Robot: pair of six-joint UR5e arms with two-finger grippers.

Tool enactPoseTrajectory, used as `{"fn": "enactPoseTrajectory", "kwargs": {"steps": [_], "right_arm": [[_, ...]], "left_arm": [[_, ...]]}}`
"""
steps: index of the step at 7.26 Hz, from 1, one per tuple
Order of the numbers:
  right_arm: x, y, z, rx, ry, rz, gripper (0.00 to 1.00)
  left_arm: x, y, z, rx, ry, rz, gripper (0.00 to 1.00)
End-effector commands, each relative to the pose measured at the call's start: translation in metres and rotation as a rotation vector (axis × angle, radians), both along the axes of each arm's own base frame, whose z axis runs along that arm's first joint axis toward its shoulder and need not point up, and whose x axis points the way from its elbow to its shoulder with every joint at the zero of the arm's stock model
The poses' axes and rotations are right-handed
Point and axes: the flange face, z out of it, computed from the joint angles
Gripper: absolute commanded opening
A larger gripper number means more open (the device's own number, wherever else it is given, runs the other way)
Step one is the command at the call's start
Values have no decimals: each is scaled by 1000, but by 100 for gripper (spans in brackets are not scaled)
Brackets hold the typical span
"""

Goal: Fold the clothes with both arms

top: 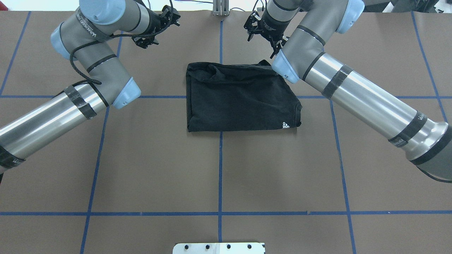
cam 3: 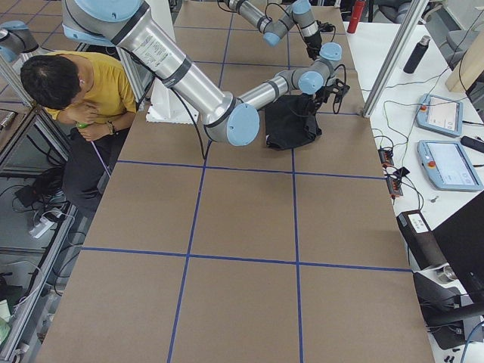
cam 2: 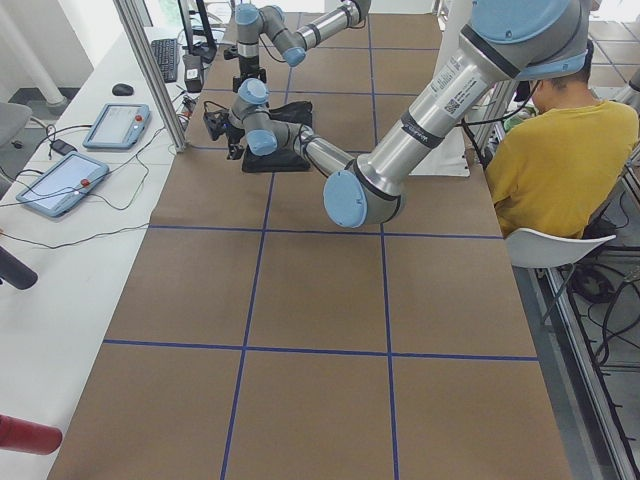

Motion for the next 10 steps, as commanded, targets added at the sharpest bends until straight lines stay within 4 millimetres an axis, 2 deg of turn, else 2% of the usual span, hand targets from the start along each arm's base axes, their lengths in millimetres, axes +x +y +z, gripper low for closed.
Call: {"fn": "enactPoseTrajectory", "kwargs": {"steps": [1,2,3,4,5,6,7,8,9,10], "right_arm": [[-40,52,-37,-2,-40,6,0],[-68,77,-42,35,-24,-3,0],[-92,93,-35,70,11,3,0],[-107,102,-31,111,41,-6,0],[-114,100,-23,149,74,-18,0],[-119,92,-9,176,111,-43,0],[-116,71,4,195,157,-42,0],[-125,58,17,194,199,-67,0],[-104,28,11,204,211,-58,0],[-108,1,28,210,267,-86,0]], "left_arm": [[-34,-8,-8,54,-7,65,100],[-49,-13,-9,88,-33,81,100],[-58,-16,-1,86,-56,79,100],[-62,-11,5,87,-56,81,100],[-64,-7,10,86,-57,81,100],[-64,-7,10,86,-57,81,100],[-64,-7,10,85,-56,81,100],[-66,-5,7,84,-55,80,100],[-70,-7,5,74,-63,75,100],[-72,-5,0,79,-58,72,100]]}}
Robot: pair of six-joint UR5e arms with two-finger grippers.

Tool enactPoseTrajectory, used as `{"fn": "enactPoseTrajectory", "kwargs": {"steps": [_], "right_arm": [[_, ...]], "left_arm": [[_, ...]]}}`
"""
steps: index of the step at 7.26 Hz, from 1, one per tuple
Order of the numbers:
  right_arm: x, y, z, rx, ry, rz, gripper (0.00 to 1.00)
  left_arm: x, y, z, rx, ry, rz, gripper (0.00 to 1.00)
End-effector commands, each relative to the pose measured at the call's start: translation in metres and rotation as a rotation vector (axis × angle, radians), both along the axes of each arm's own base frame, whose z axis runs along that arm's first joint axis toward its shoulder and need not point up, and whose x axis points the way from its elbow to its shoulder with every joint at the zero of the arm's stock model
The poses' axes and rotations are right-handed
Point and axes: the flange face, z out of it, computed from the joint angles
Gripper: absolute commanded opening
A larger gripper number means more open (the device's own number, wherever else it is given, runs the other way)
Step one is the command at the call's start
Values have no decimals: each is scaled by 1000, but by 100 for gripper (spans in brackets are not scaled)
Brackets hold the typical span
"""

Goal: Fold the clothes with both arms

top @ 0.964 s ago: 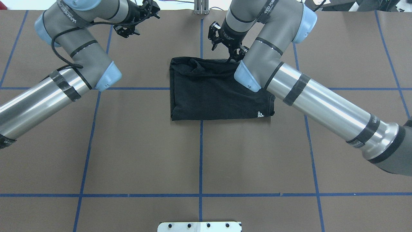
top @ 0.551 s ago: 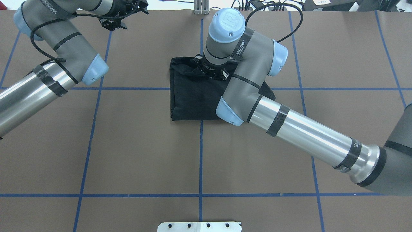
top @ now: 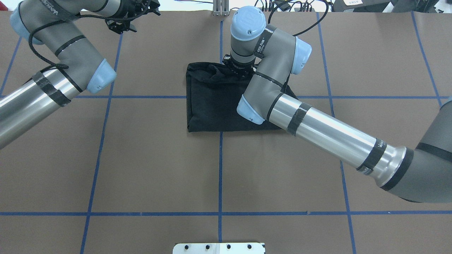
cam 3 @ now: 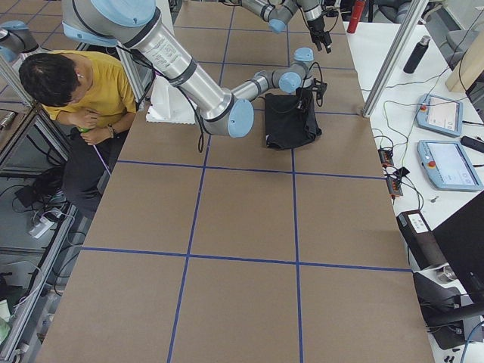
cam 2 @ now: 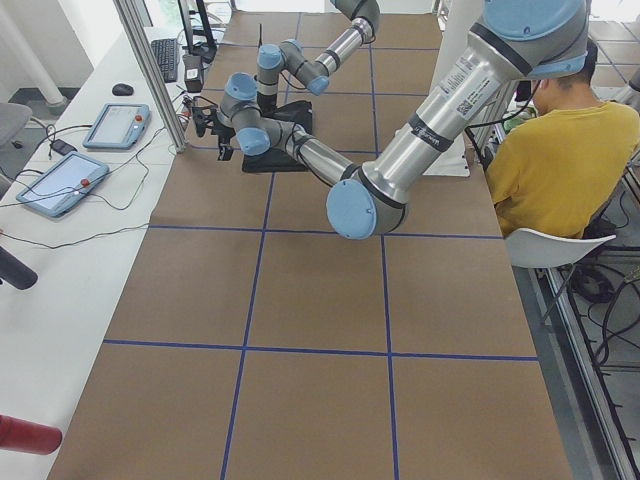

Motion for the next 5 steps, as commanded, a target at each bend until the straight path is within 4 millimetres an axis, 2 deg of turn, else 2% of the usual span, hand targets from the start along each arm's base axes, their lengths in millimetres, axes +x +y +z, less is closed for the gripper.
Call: {"fn": "enactPoseTrajectory", "kwargs": {"steps": [1,2,3,5], "right_arm": [[13,-64,21,36,30,5,0],[-1,-84,35,44,31,12,0],[3,-100,13,63,11,30,0],[10,-111,-30,64,-25,41,0]], "left_arm": [[-6,5,-13,-4,-2,-4,100],[-10,8,-20,-11,-8,-6,100],[-14,7,-23,-13,-10,-10,100],[-13,8,-22,-14,-13,-8,100]]}}
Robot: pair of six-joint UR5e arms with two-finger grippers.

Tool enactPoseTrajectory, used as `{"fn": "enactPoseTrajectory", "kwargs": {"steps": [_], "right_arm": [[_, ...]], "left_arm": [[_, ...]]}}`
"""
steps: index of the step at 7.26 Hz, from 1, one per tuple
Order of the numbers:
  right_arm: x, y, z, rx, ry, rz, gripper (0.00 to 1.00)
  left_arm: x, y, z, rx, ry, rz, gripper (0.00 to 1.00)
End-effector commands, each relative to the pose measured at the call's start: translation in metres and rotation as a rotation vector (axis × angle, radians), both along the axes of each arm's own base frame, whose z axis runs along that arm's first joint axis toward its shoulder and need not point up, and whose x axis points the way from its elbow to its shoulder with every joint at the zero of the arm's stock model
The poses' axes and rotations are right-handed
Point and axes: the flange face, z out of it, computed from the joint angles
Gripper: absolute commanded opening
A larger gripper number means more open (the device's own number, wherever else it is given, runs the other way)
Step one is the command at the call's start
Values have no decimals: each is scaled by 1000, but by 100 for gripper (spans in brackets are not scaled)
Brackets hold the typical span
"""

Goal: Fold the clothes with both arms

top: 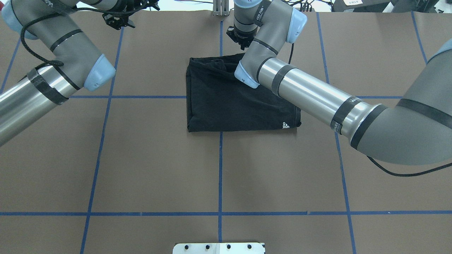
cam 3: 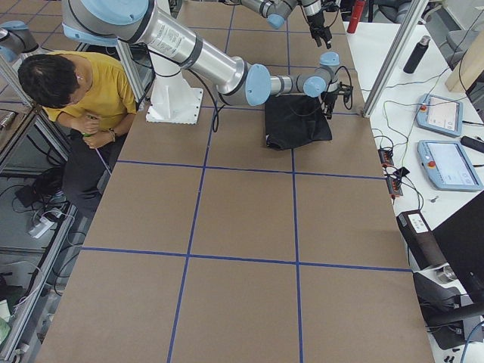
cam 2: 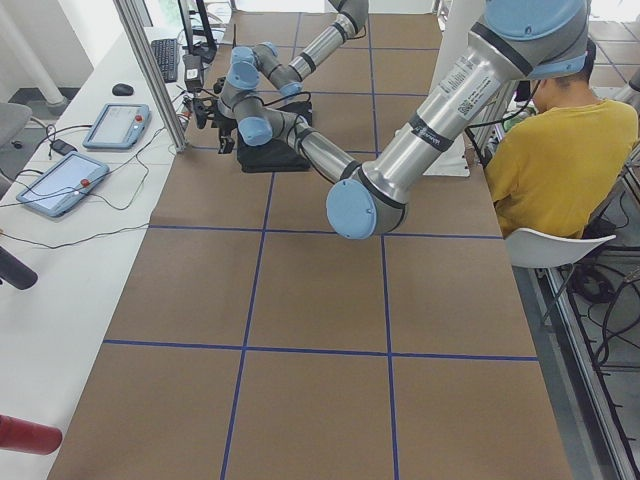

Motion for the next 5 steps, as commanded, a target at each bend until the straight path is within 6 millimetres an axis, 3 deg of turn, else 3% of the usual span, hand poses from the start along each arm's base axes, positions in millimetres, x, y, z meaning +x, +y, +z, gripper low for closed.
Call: {"fn": "enactPoseTrajectory", "kwargs": {"steps": [1,2,3,5], "right_arm": [[-6,2,-53,-42,-83,14,0],[-44,34,-73,-58,-115,-11,0],[-51,51,-96,-61,-149,-49,0],[-28,81,-131,-126,-128,-79,0]], "left_arm": [[-1,0,0,1,-4,0,100],[-2,0,3,0,-6,1,100],[-4,-1,3,1,-6,0,100],[-6,-1,16,13,-34,14,100]]}}
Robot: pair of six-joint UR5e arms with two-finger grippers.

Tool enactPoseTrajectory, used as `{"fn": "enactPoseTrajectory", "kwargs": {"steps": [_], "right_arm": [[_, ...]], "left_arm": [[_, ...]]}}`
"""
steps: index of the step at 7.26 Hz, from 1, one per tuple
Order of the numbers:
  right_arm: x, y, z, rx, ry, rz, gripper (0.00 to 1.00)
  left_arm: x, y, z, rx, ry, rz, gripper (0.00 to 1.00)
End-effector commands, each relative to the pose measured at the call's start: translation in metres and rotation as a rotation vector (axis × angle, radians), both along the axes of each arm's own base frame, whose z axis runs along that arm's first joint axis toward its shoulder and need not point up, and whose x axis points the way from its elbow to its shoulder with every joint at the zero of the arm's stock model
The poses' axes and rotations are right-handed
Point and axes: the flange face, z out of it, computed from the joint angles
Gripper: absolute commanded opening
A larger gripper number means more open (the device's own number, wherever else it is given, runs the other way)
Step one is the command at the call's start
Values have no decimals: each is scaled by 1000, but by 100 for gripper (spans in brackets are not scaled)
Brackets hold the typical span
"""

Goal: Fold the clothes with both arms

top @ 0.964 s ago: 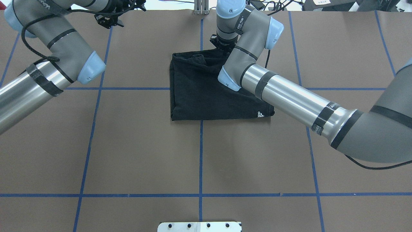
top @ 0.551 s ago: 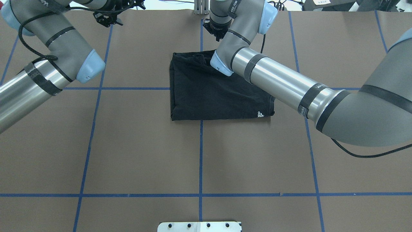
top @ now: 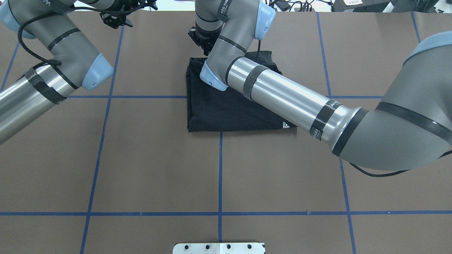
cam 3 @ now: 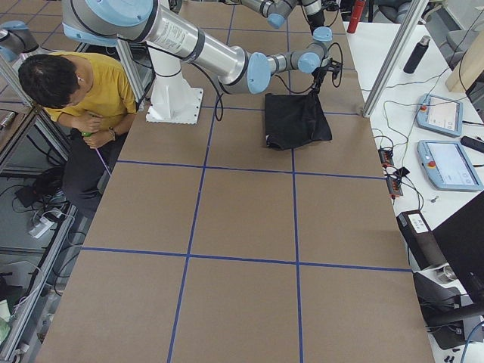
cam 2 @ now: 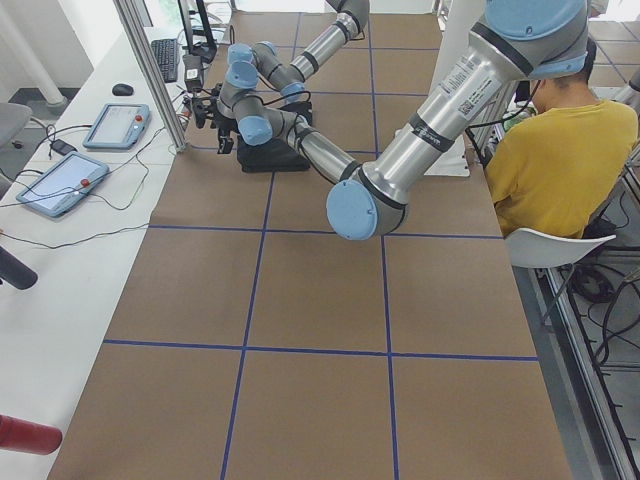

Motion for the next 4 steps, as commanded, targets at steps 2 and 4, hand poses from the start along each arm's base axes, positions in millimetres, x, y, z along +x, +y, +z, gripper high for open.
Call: {"fn": "enactPoseTrajectory", "kwargs": {"steps": [2,4], "right_arm": [[14,101,52,21,-27,-73,0],[4,102,57,50,13,-40,0]], "left_arm": [[-8,-3,13,14,-29,8,100],[-10,-3,12,20,-32,9,100]]}}
